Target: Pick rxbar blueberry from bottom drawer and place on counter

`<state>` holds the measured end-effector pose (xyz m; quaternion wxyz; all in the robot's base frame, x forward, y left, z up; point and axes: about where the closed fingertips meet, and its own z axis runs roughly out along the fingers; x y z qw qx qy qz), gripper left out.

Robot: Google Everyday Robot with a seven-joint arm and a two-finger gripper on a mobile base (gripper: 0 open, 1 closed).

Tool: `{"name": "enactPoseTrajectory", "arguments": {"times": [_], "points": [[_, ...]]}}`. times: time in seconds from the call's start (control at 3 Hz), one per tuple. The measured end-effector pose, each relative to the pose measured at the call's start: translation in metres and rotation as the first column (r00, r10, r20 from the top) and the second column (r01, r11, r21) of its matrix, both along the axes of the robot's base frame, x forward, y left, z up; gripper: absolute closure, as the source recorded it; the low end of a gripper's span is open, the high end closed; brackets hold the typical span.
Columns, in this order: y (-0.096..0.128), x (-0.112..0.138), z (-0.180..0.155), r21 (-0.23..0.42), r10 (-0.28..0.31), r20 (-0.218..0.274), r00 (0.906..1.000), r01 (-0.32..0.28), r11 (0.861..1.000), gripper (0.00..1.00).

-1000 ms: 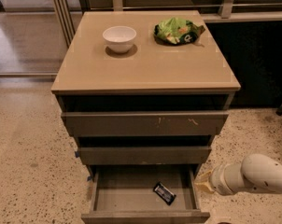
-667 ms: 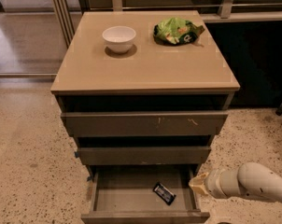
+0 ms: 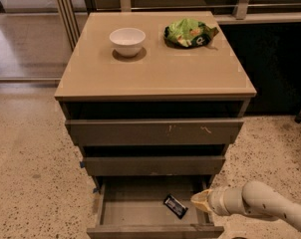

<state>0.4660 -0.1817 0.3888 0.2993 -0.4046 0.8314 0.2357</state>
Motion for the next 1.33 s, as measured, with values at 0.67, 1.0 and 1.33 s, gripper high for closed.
{"name": "enactPoseTrajectory", "arguments": {"times": [0.67, 1.0, 1.33], "points": [[-0.004, 0.005, -0.021, -0.021, -0.015, 0.009, 0.9998, 0.015, 1.000, 1.00], [-0.004, 0.014, -0.061, -0.045, -0.034, 0.050, 0.9982, 0.036, 0.998, 1.00], [0.001, 0.024, -0.097, -0.045, -0.028, 0.096, 0.9950, 0.032, 0.998, 1.00]]}}
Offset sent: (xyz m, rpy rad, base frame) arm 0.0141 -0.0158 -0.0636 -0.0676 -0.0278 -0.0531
